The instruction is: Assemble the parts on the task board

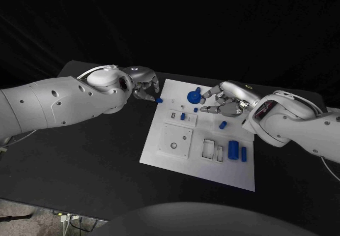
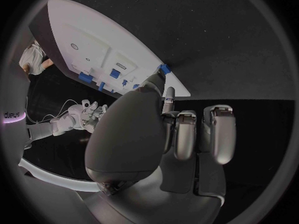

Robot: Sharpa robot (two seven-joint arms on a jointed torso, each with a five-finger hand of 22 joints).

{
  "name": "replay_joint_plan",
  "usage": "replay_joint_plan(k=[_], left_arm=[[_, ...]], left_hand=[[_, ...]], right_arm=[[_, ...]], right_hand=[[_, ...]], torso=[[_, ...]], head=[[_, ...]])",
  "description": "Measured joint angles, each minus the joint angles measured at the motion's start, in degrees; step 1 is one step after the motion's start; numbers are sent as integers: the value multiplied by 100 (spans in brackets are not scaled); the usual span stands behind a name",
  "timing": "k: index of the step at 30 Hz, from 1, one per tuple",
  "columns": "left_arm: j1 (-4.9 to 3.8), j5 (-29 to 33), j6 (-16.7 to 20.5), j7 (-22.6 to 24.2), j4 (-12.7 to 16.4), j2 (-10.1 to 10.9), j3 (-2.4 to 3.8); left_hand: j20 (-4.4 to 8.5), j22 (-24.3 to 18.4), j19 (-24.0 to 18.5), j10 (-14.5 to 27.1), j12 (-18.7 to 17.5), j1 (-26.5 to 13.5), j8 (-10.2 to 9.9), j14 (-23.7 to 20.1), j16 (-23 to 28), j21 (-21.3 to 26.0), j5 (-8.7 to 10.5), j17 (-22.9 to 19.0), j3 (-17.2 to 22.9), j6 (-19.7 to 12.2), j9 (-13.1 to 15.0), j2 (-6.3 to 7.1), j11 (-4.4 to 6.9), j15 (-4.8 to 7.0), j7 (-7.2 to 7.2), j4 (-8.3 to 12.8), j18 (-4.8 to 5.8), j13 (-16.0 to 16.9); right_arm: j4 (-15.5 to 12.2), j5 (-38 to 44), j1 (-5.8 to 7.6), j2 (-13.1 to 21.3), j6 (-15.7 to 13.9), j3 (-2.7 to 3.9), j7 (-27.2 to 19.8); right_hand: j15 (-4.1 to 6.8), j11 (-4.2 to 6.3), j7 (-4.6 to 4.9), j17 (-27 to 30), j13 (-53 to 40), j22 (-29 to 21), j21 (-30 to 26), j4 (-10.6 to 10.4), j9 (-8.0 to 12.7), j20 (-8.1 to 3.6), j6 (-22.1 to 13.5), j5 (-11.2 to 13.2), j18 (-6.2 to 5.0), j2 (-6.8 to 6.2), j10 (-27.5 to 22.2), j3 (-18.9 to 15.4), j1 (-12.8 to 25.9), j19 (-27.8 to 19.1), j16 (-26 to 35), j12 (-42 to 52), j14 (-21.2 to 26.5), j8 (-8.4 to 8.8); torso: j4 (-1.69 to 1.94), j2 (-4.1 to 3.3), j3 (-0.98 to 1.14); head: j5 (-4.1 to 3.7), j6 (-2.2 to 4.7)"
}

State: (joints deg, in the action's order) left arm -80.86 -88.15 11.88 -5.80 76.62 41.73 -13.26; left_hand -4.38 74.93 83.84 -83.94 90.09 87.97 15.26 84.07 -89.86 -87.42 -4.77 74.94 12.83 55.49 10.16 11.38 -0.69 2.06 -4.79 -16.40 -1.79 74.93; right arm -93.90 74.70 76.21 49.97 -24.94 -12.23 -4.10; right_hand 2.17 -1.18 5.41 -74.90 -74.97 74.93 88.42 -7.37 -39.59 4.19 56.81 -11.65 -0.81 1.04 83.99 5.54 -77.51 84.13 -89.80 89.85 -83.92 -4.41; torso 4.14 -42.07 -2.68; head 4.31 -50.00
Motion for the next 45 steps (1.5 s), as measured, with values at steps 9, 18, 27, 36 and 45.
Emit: replay_joint_plan(k=[9, 18, 27, 36, 45], left_arm=[[64, -36, -82, 56, -26, -71, 2], [162, -62, -48, 149, -101, -159, 0], [186, -78, -3, 193, -220, -256, 0], [205, -80, 46, 206, -291, -342, 1], [217, -82, 11, 187, -415, -410, 2]], left_hand=[[0, 0, 0, 0, 0, 155, -91, 0, 0, 0, -72, -1, -16, 41, -55, -39, 0, 0, 1, 16, -1, 0], [0, -1, 0, 0, 0, 249, -174, 0, 0, 0, -249, -1, -16, 82, -102, -98, 0, 0, 1, 16, -1, 0], [0, -1, 0, 0, 0, 316, -319, 0, 0, 0, -476, -2, 18, 81, -185, -120, 0, 0, -42, 15, 0, 0], [0, -1, 0, 0, 0, 370, -421, 0, 0, 0, -532, -2, 49, 8, -242, -129, 0, 0, -71, 15, 0, 0], [0, -2, 0, 0, 0, 422, -421, 0, 0, 0, -557, -3, 64, 8, -241, -120, -1, 0, -71, 30, 0, 0]], right_arm=[[0, -2, -10, 18, 4, 0, 4], [-1, -2, -16, 39, 13, 0, 9], [-8, -2, -19, 71, 40, -1, 21], [-20, -2, -20, 90, 76, -1, 44], [-21, -2, -35, 103, 102, -1, 61]], right_hand=[[0, 0, 0, 0, 0, -1, 0, 0, 5, 0, 0, 24, 0, 0, 0, 0, 0, 0, 0, 0, 0, 0], [0, 0, 0, 0, 0, -1, 0, -16, 5, 0, 0, 48, 0, 17, 0, -16, 16, 0, 0, 0, 0, 0], [0, 0, -20, -4, 0, -2, 0, -15, 5, 0, 19, 48, 0, 1, 0, -15, 46, 0, 0, 0, 0, 0], [0, 0, 1, -4, 0, -2, 0, -15, 5, 0, 40, 71, 0, 0, 0, -15, 46, 0, 0, 0, 0, 0], [0, 1, 1, -3, 0, -3, 0, -15, 4, 0, 40, 71, 0, 0, 0, -15, 46, 0, 0, 0, 0, 0]], torso=[[9, 12, -2], [10, 18, -2], [19, 24, -2], [25, 34, 1], [26, 42, 3]], head=[[2, 0], [-6, 0], [-35, 0], [-50, 0], [-56, 0]])
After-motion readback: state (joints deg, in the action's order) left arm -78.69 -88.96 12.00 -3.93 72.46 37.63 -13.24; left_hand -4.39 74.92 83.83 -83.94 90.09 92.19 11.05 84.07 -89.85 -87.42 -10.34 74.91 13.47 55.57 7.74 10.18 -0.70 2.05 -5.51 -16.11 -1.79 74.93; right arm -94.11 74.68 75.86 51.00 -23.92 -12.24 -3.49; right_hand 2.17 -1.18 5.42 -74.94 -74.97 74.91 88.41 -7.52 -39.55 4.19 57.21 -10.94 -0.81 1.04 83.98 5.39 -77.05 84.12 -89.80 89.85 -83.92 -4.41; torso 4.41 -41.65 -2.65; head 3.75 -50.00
